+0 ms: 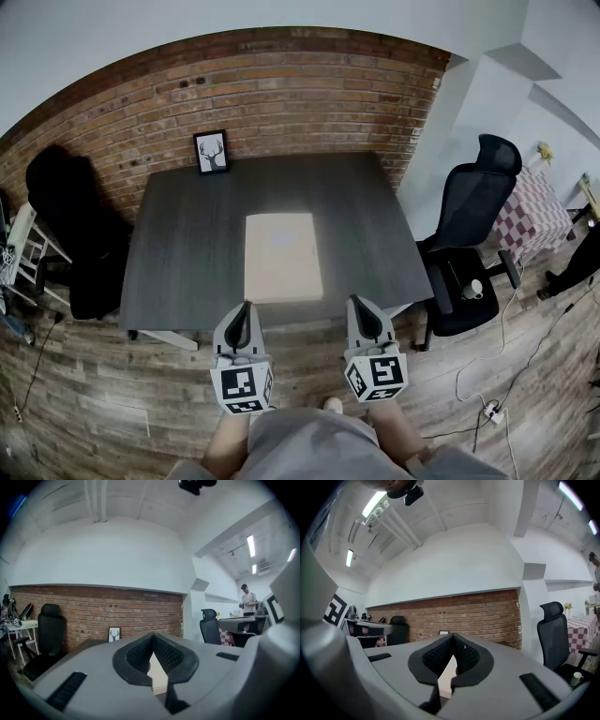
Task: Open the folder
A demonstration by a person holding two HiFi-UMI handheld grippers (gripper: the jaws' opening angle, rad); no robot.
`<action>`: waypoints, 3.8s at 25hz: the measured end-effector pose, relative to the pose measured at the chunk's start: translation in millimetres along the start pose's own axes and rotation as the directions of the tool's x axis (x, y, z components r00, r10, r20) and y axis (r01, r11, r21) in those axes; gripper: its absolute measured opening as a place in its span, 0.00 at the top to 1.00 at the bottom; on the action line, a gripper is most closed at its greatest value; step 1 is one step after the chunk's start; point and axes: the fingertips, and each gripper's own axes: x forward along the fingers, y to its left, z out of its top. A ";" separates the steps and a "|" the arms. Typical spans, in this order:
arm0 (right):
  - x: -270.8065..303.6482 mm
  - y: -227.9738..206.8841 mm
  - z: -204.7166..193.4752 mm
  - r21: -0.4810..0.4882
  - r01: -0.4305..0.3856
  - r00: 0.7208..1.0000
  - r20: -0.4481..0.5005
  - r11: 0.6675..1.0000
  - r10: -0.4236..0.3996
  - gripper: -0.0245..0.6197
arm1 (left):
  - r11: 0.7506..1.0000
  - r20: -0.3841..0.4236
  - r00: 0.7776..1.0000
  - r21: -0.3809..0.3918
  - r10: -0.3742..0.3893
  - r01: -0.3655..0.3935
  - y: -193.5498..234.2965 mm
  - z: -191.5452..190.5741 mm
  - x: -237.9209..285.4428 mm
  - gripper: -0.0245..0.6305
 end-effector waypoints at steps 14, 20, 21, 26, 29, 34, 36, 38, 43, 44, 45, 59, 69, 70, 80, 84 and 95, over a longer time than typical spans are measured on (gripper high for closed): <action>-3.1 -9.3 -2.7 0.002 -0.011 1.000 -0.007 1.000 0.011 0.96 | 1.000 -0.012 1.000 0.018 0.010 -0.010 -13.6 -1.2 2.3 0.96; -14.4 -19.2 -2.4 -0.001 -0.029 1.000 -0.004 1.000 0.029 0.96 | 0.999 -0.013 1.000 0.028 0.024 -0.023 -32.8 -0.7 -2.4 0.96; -16.9 -21.7 -2.5 -0.001 -0.034 0.999 -0.004 0.999 0.034 0.96 | 0.999 -0.013 1.000 0.028 0.026 -0.026 -37.3 -0.6 -3.2 0.96; -28.3 -38.2 -5.1 0.004 -0.059 0.998 -0.006 0.998 0.059 0.96 | 0.998 -0.016 0.999 0.034 0.049 -0.048 -61.6 -2.8 -7.2 0.96; -33.4 -45.0 -7.6 0.011 -0.083 0.996 -0.004 0.996 0.084 0.96 | 0.997 -0.016 0.998 0.034 0.067 -0.066 -73.6 -4.1 -9.6 0.96; -40.2 -54.0 -12.4 0.021 -0.124 0.992 -0.011 0.992 0.124 0.96 | 0.995 -0.022 0.996 0.030 0.091 -0.090 -92.6 -8.2 -15.5 0.96; -41.6 -58.0 -13.6 0.022 -0.135 0.991 -0.013 0.991 0.135 0.96 | 0.995 -0.024 0.995 0.030 0.099 -0.098 -98.2 -10.2 -16.6 0.96; -40.6 -62.3 -12.9 0.022 -0.140 0.990 -0.011 0.990 0.141 0.96 | 0.994 -0.023 0.994 0.032 0.105 -0.104 -101.2 -10.2 -14.7 0.96; -27.5 -68.1 -15.4 0.027 -0.138 0.990 -0.017 0.990 0.139 0.96 | 0.994 -0.016 0.994 0.038 0.107 -0.107 -97.6 -6.8 -3.9 0.96; -23.1 -67.9 -16.2 0.028 -0.136 0.990 -0.019 0.990 0.137 0.96 | 0.994 -0.016 0.994 0.038 0.107 -0.106 -94.8 -6.6 -0.5 0.96; -18.4 -67.2 -16.5 0.028 -0.135 0.991 -0.021 0.990 0.136 0.96 | 0.994 -0.016 0.994 0.037 0.106 -0.105 -91.6 -6.4 3.6 0.96; 105.0 -52.2 -13.5 0.004 -0.024 0.999 -0.035 1.000 0.024 0.96 | 0.999 -0.024 1.000 0.050 0.011 -0.009 -3.1 -1.2 102.4 0.96; 176.3 -30.6 -15.3 -0.007 0.078 0.996 -0.051 0.997 -0.078 0.96 | 0.993 -0.031 0.994 0.056 -0.102 0.104 56.1 4.3 159.6 0.96; 180.4 -30.1 -18.0 -0.006 0.084 0.995 -0.057 0.996 -0.085 0.96 | 0.992 -0.032 0.994 0.057 -0.108 0.110 60.2 3.4 164.2 0.96; 218.8 -37.1 -25.1 0.007 0.051 0.995 -0.083 0.999 -0.051 0.96 | 0.992 -0.035 0.992 0.035 -0.123 0.124 63.7 -1.9 195.2 0.96; 236.5 -41.4 -30.1 0.017 -0.012 0.994 -0.109 1.000 0.014 0.96 | 0.994 -0.025 0.994 0.028 -0.105 0.106 57.8 -1.5 201.6 0.96; 259.7 -62.6 -81.2 0.052 -0.131 0.957 -0.253 0.990 0.140 0.90 | 0.987 -0.117 0.986 0.092 -0.118 0.129 19.8 -32.4 223.5 0.74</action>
